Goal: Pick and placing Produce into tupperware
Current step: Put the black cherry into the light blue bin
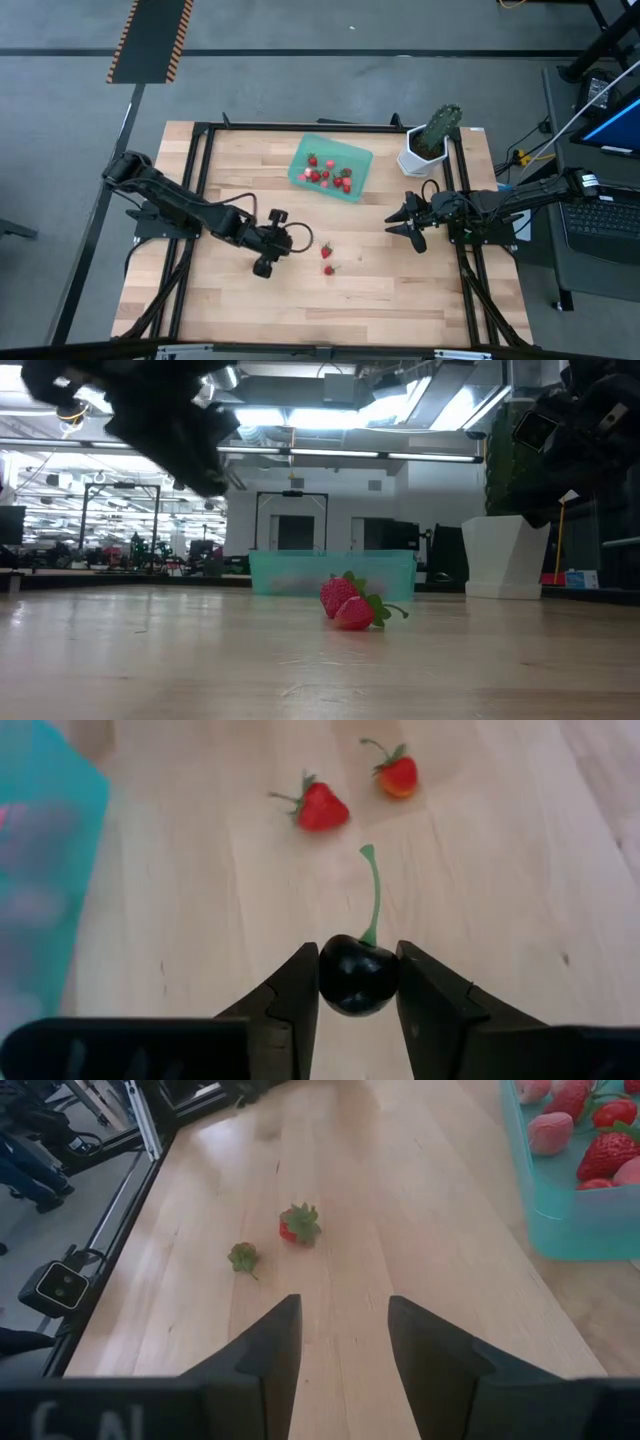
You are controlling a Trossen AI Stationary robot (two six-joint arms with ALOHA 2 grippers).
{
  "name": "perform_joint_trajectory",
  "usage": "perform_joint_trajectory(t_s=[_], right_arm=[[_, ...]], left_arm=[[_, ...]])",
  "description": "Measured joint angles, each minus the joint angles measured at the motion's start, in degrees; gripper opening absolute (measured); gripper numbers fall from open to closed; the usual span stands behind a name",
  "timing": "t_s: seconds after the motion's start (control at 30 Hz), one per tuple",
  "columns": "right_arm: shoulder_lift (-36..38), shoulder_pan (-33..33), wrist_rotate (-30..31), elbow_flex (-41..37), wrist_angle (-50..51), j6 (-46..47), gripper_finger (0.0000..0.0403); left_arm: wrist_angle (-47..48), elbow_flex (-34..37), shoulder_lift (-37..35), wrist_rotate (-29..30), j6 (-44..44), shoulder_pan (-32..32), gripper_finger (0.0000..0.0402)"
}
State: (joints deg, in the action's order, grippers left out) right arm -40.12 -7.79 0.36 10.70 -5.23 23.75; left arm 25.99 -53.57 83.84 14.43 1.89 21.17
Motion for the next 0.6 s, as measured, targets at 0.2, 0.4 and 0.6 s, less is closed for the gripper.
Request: perform_joint_trajectory(t_s=[0.2,0.4,0.6], right_arm=[[0.0,0.0,0.0,0.0,0.2,0.0,0.0154],[0.0,0.0,0.0,0.0,0.3,0.0,0.0154],[0.0,0.0,0.0,0.0,0.3,0.0,0.0154]], left_arm=[[-19.0,13.2,-6.8,1.7,2.0,0.3,0.0103],[-43.1,23.4,-10.4,2.7,-4.0,0.3,0.0103],[-61.1,31.9,-10.5,3.0,-6.6,0.2,0.0103]])
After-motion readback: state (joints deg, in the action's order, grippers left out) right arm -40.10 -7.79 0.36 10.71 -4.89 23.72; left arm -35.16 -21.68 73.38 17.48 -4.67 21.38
